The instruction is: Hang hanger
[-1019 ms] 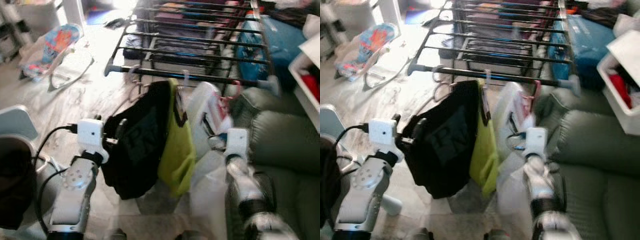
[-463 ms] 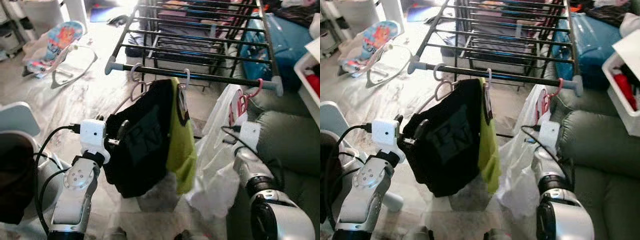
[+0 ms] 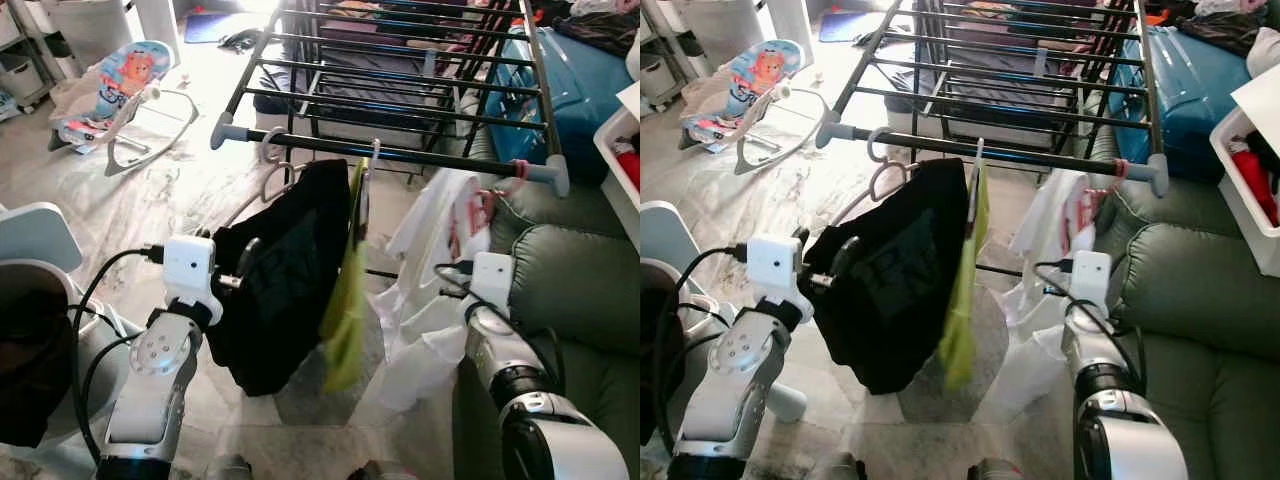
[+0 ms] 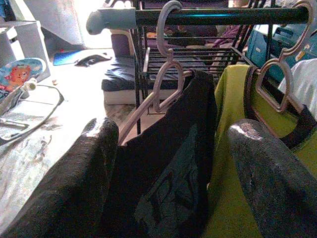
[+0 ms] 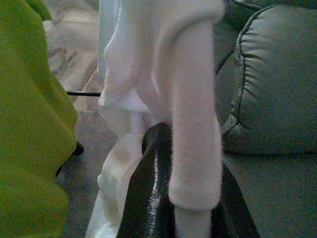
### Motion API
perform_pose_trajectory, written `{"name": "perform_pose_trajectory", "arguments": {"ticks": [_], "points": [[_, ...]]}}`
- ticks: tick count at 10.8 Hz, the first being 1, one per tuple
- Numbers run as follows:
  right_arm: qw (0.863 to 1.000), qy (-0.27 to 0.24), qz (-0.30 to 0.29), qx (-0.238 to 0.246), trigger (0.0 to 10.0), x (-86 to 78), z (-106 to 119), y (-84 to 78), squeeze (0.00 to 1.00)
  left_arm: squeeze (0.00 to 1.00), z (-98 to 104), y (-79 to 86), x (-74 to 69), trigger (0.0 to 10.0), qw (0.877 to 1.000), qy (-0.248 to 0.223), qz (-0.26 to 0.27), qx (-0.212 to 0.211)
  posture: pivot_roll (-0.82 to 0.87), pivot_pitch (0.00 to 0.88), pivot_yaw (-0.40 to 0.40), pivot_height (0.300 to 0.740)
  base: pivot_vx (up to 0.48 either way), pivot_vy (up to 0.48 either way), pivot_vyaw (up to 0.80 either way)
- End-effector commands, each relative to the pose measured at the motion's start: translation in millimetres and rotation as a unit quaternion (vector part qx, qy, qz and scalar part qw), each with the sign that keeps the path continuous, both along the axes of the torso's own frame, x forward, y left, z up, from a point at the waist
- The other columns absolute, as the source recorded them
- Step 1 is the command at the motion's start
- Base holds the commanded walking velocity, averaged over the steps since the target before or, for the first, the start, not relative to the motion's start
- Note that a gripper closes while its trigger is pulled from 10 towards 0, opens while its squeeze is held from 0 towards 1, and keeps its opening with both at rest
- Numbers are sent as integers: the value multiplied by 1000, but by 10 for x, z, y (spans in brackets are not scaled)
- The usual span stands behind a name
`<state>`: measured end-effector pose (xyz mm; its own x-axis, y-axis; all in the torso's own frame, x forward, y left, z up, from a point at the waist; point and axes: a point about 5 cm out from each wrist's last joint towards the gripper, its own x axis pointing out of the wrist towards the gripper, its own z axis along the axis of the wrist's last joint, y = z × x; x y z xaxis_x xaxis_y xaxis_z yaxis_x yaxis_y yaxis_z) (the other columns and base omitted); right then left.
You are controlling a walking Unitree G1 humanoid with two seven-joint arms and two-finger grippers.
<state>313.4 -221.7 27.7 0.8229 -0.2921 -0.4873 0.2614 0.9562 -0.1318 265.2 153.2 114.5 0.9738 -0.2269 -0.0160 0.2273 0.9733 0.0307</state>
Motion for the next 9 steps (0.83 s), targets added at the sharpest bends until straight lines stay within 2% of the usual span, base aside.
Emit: {"name": "perform_pose_trajectory", "arguments": {"ticks": [1, 5, 7, 9], "points": [[999, 35, 0, 12, 10000, -126, -164, 39, 1000, 0, -32, -1, 1, 10000, 1000, 10, 3, 2, -12, 54, 5, 740, 0, 0, 0], [1000, 6, 2, -13, 10000, -191, -157, 26, 1000, 0, -73, -5, -18, 10000, 1000, 18, 10, 0, -19, 52, -9, 740, 0, 0, 0], [999, -31, -1, -18, 10000, -278, -92, 21, 1000, 0, -85, -14, -38, 10000, 1000, 20, 14, -2, -23, 52, -18, 740, 0, 0, 0], [997, -70, 3, -44, 10000, -462, -1, 48, 1000, 0, -111, 23, -81, 10000, 999, 25, 21, 0, -25, 56, -24, 740, 0, 0, 0]]}}
